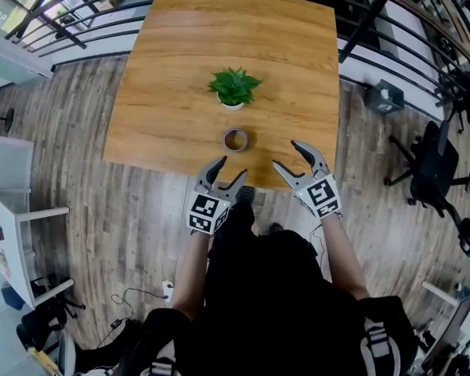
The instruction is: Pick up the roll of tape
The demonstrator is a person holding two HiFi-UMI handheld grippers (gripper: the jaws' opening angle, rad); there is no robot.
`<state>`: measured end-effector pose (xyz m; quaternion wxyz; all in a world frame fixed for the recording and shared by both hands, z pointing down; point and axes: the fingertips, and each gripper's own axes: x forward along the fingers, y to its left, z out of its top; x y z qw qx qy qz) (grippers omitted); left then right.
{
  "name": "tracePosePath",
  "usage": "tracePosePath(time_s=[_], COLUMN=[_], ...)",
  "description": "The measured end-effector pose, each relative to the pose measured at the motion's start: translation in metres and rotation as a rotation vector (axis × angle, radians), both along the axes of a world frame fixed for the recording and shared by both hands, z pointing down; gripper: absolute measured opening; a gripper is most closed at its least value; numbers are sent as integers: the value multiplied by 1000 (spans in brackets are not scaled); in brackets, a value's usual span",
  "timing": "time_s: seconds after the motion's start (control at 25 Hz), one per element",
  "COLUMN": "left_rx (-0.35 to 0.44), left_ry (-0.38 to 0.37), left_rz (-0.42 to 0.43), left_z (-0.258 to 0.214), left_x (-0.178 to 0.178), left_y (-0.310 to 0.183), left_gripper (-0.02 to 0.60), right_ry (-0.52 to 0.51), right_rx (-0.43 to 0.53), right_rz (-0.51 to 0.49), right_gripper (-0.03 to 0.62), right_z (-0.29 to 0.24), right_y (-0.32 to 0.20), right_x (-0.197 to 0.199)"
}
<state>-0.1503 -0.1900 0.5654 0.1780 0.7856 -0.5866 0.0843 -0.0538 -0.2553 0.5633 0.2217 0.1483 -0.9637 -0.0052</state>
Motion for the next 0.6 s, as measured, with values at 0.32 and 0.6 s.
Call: tracePosePath(time_s=[0.32,0.6], left_rx=[-55,-102], left_ry=[6,24], left_rz=[101,167], left_z=[27,51], left_x=[-5,-17], left_y=[-11,-19], left_gripper=[267,267], right_ry=[-2,45], right_rx=[-22,-27], right_rz=[77,108], right_gripper=[285,285], right_z=[13,20], right_y=[-14,-22], right_x=[-13,-24])
